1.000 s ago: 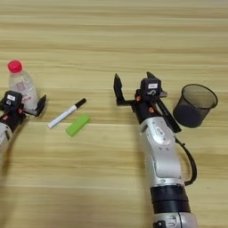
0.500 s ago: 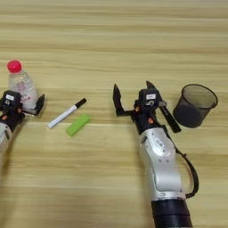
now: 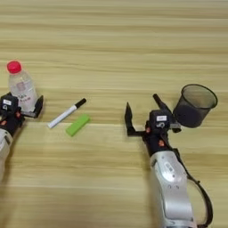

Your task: Move the objects on the table

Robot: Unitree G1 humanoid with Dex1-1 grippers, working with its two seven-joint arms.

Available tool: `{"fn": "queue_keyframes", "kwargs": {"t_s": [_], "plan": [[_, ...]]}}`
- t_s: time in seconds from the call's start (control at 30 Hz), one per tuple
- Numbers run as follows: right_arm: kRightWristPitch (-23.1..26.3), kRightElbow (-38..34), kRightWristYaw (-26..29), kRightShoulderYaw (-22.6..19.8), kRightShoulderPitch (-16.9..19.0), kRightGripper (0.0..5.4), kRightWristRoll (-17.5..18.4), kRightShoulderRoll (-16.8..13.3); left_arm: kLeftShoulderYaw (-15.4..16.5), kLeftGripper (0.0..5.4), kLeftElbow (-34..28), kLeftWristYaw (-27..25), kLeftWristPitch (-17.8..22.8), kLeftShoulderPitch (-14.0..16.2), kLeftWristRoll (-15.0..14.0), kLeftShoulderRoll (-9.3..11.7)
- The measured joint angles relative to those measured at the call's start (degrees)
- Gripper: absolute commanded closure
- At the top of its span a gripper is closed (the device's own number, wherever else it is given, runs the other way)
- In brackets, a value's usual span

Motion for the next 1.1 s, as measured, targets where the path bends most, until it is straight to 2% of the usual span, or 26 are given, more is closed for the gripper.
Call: {"fn": "queue_keyframes", "kwargs": {"t_s": [0.33, 0.43, 0.53, 0.63, 0.97, 1.1], "plan": [[6.07, -5.00, -3.79, -5.02, 6.57, 0.00, 0.14, -0.26, 0.00, 0.01, -1.78, 0.91, 0.60, 1.24, 0.02, -0.37], [8.41, -6.53, -5.79, -8.00, 7.91, 0.00, 0.79, -0.23, 0.04, 0.01, -1.86, 1.08, 0.73, 1.40, 0.03, -0.39], [9.22, -6.69, -6.23, -8.89, 7.93, 0.00, 1.31, -0.05, 0.07, 0.01, -1.89, 1.10, 0.77, 1.42, 0.02, -0.39], [9.25, -6.53, -8.44, -11.78, 7.75, 0.00, 1.33, -0.20, 0.13, 0.01, -1.89, 1.11, 0.84, 1.45, 0.02, -0.39], [5.49, 1.34, -7.14, -14.00, 1.93, 0.00, 2.24, -2.29, 0.21, 0.01, -1.61, 1.13, 0.89, 1.42, 0.03, -0.38], [2.77, 7.43, -5.45, -15.14, -2.30, 0.00, 3.98, -3.26, 0.23, 0.01, -0.99, 1.14, 0.88, 1.34, 0.03, -0.38]]}}
